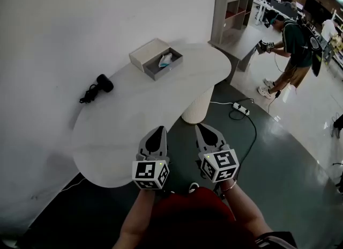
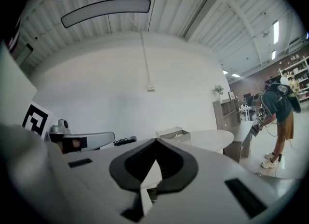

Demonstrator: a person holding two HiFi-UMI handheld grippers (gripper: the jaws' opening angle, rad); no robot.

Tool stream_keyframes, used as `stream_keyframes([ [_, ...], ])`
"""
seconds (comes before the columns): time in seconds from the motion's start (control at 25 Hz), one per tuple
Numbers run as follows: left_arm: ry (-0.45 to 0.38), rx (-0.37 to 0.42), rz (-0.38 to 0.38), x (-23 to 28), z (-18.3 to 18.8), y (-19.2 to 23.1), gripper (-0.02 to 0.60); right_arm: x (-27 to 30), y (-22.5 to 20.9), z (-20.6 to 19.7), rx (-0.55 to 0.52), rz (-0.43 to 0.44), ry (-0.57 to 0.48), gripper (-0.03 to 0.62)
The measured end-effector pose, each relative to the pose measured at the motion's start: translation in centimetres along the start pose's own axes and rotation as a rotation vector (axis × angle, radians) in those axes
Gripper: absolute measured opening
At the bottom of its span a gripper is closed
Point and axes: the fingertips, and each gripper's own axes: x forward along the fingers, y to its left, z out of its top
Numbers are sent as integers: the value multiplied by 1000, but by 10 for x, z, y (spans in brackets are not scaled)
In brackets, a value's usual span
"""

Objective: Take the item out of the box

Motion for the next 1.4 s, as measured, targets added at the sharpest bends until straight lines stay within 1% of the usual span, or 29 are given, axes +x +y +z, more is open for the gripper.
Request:
stream_keyframes([
  [0.28, 7, 4, 35, 12, -2, -1, 23, 2, -15, 3, -10, -6, -16, 15],
  [0.6, 17, 27, 39, 29, -3, -12, 25, -5, -39, 7, -6, -26, -35, 15],
  [0.8, 2, 30, 51, 36, 2, -20, 29, -13, -51, 8, 7, -27, -51, 15],
  [1.0, 9, 23, 76, 40, 3, -23, 104, -17, -58, 12, 17, -17, -62, 15],
  [1.12, 15, 23, 81, 44, 2, -22, 118, -15, -61, 15, 19, -16, -63, 15],
  [1.28, 27, 50, 84, 52, 0, -24, 150, -10, -64, 15, 29, -9, -56, 15],
  [1.4, 30, 48, 92, 59, -2, -24, 158, -6, -68, 16, 22, -2, -49, 15],
])
